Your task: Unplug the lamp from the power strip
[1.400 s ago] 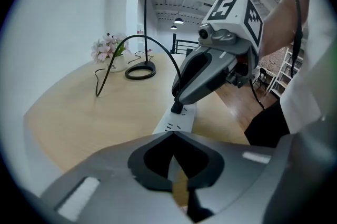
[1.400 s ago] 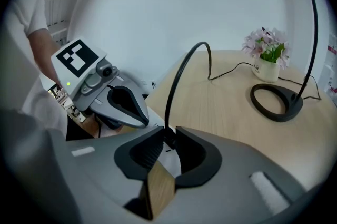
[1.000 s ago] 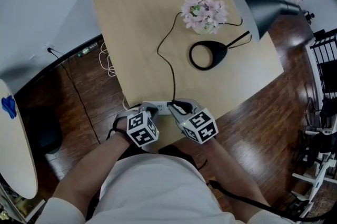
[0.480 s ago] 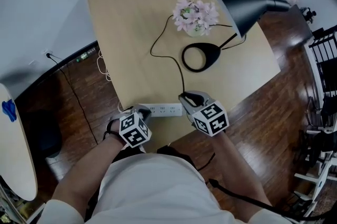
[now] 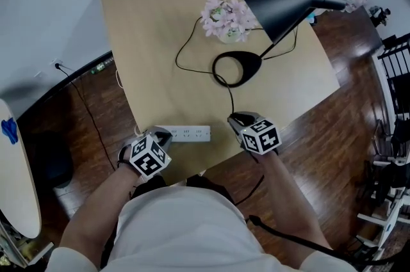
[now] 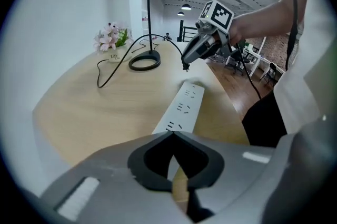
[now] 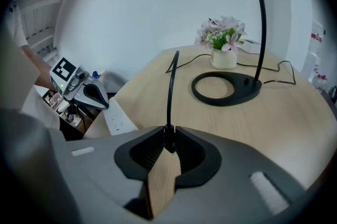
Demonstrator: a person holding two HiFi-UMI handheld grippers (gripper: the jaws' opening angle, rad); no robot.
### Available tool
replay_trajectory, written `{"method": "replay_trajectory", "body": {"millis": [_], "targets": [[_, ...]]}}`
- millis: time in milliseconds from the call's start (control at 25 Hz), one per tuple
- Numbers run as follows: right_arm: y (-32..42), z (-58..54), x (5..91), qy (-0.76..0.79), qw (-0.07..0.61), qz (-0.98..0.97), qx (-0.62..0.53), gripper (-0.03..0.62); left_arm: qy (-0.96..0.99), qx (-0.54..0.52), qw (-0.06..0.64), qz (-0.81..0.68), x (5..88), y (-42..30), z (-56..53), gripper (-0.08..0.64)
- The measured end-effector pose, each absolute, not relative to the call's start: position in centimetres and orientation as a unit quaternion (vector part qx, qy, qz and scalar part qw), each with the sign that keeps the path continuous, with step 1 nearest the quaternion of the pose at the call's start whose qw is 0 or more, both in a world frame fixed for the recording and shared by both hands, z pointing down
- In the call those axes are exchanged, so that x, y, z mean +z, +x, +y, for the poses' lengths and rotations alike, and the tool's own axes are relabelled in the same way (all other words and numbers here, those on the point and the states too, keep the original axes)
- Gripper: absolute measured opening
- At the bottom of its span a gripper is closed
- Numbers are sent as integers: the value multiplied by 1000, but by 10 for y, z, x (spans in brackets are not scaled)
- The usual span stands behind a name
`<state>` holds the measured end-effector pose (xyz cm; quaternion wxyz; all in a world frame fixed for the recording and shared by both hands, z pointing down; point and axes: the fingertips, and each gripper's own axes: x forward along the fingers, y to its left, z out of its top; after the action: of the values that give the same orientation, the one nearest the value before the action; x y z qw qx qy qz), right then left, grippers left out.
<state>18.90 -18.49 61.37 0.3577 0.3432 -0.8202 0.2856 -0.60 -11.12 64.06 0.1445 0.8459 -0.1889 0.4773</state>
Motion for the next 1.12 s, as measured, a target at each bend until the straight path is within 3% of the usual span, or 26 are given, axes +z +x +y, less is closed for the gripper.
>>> {"method": "replay_trajectory", "body": {"millis": [360, 640, 1120], "targets": [[186, -190, 637, 310, 368, -829, 285, 72, 832, 485, 153, -222, 641, -6, -111, 0], [187, -187, 638, 309, 337, -843, 283, 110, 818, 497, 154, -246, 642, -9, -112, 0], [210, -153, 614, 313, 277, -865, 278, 112, 801, 515, 145, -267, 640, -12, -114, 0]]}}
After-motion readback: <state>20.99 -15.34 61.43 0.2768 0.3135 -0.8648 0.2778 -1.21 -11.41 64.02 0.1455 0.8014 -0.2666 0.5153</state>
